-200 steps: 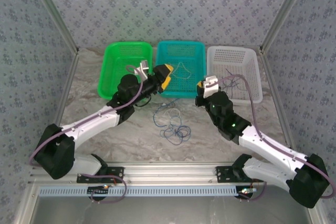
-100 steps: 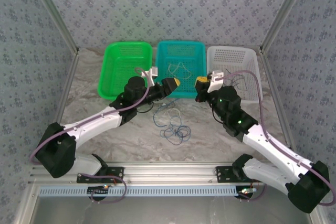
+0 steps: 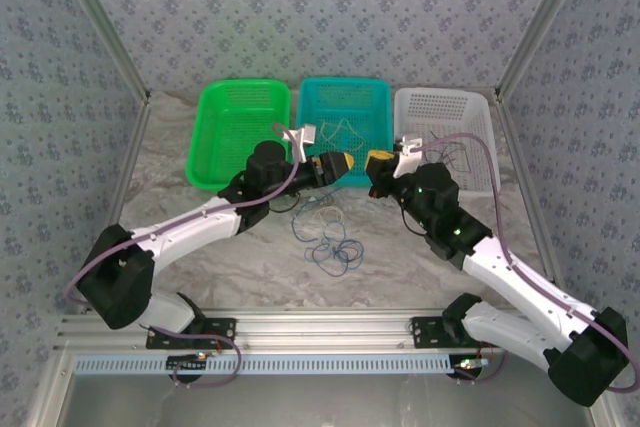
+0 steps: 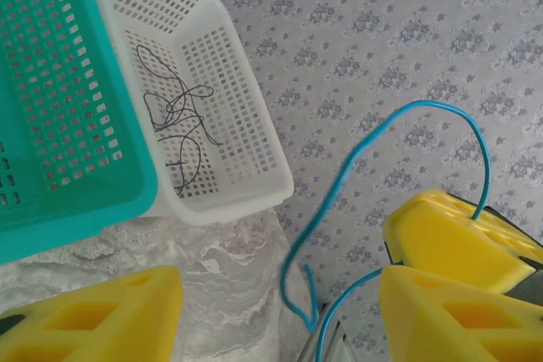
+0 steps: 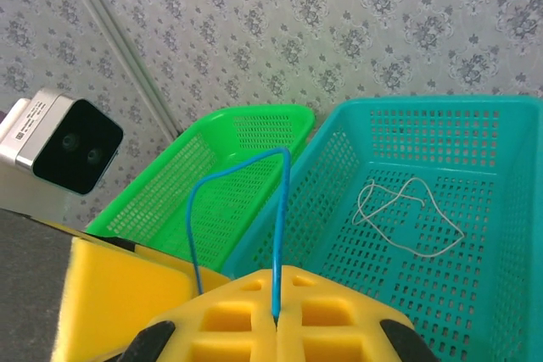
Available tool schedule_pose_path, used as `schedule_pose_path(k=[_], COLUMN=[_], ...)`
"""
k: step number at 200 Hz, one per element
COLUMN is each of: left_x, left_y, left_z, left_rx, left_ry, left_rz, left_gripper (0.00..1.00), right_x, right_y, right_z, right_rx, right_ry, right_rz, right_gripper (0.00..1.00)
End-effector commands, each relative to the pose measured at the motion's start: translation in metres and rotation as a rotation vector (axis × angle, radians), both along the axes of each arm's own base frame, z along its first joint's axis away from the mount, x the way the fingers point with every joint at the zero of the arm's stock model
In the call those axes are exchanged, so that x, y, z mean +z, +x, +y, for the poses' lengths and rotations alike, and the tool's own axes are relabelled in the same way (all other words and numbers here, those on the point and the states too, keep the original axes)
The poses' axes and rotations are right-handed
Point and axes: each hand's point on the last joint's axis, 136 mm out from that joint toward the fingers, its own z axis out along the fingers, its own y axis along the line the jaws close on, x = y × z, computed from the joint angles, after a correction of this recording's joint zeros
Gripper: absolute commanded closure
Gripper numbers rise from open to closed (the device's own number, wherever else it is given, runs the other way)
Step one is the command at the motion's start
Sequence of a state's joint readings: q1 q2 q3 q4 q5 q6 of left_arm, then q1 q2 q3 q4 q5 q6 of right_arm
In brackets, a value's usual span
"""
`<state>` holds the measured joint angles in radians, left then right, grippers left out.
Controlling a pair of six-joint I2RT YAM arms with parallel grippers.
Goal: Untangle the cables
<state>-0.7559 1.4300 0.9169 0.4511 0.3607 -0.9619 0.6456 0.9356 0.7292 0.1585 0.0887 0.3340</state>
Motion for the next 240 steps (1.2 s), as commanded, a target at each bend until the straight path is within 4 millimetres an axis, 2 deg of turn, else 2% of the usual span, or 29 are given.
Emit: schedule_pose_path(k=[1, 54, 101, 146, 164, 188, 209, 240], left_x=[0.023, 0.012, -0.012, -0.018, -0.018, -0.026, -0.036, -0.044], left_y=[-0.001, -0.002, -0.005, -0.012, -0.018, -0.021, -0.022, -0.020], left_z=[-0.007, -0.001, 0.031, 0.052, 0.056, 0.069, 0.085, 0.106], left_rx=[-0.030, -0.041, -0.045, -0.132, -0.211, -0.280, -0.309, -0.315], left_ry=[-0.025, 0.086, 0.416, 0.671, 0.755, 0.900, 1.034, 1.210], left_rz=[-0.080, -0.113, -0.227, -0.337, -0.376, -0.420, -0.461, -0.525], left_gripper=[0.45, 0.76, 0.95, 0.97, 0.97, 0.97, 0.97, 0.97], right_x=[0.025, 0.023, -0.001, -0.039, -0.051, -0.064, -0.078, -0.085], right_y=[-0.005, -0.020, -0.039, -0.070, -0.082, -0.093, -0.106, -0.109], right_z=[0.002, 0.001, 0.005, 0.029, 0.041, 0.048, 0.045, 0.038], right_rx=[0.027, 0.069, 0.159, 0.369, 0.468, 0.553, 0.607, 0.610], right_ry=[0.069, 0.072, -0.028, -0.117, -0.148, -0.208, -0.273, -0.329], right_rz=[-0.018, 0.040, 0.212, 0.440, 0.509, 0.573, 0.647, 0.693], right_gripper=[1.00, 1.00, 1.00, 1.00, 1.00, 1.00, 1.00, 1.00])
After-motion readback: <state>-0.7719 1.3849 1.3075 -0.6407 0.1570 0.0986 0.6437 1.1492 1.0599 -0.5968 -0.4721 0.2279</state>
